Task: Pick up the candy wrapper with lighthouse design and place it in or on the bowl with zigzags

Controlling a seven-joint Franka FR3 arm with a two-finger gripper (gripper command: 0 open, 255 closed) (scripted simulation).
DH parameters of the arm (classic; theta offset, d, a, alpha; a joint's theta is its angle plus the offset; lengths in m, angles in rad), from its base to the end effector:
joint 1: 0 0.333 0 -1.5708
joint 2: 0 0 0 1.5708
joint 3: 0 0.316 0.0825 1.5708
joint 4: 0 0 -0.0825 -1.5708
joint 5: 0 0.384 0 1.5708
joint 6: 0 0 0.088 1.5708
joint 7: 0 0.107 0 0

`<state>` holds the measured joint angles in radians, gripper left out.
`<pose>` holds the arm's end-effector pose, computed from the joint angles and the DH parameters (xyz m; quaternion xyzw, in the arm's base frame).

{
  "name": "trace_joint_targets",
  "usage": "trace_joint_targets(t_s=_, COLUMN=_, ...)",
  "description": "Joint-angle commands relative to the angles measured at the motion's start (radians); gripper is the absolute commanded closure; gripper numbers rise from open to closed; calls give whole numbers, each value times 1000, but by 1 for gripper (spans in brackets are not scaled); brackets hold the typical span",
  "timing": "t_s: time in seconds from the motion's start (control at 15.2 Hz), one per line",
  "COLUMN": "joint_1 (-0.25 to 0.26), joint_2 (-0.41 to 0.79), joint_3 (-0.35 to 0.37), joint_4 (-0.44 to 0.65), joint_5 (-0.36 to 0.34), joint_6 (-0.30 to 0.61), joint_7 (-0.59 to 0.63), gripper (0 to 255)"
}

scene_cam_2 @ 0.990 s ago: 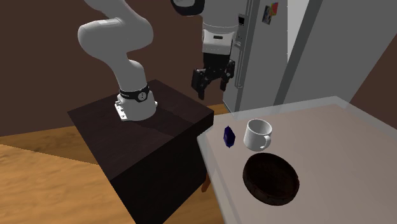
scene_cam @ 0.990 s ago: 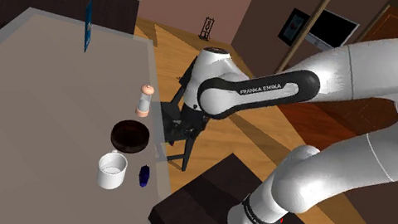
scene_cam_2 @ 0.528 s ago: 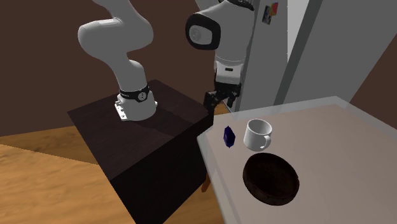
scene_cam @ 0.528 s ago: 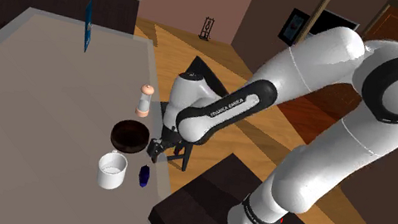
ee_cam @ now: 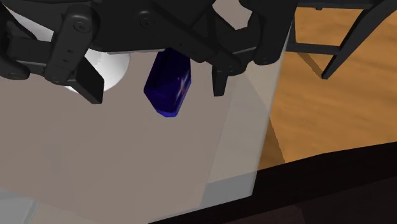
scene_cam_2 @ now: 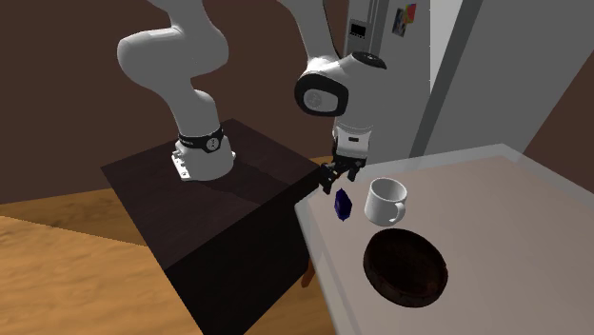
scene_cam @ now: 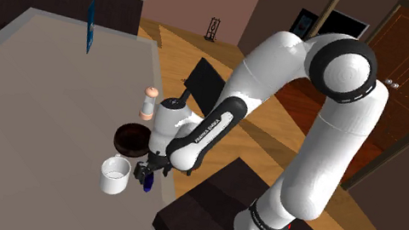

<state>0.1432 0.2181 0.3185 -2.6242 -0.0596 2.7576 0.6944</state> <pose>0.3726 0.1971 0.1720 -0.9950 0.0904 0.0431 0.0003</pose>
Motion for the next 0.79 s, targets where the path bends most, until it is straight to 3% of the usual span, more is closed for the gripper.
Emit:
trace_joint_targets(t_s=0.0, joint_1=15, joint_2=43, joint_3=-18, joint_4=14, joint_5=-31, joint_6=28, joint_7=26, gripper=0)
trace_joint_targets(t_s=0.33, joint_1=52, joint_2=126, joint_3=-64, joint_4=27, joint_5=-85, joint_6=97, joint_7=66, gripper=0)
trace_joint_targets(t_s=0.73, joint_1=57, joint_2=135, joint_3=-71, joint_4=29, joint_5=-90, joint_6=105, joint_7=70, gripper=0)
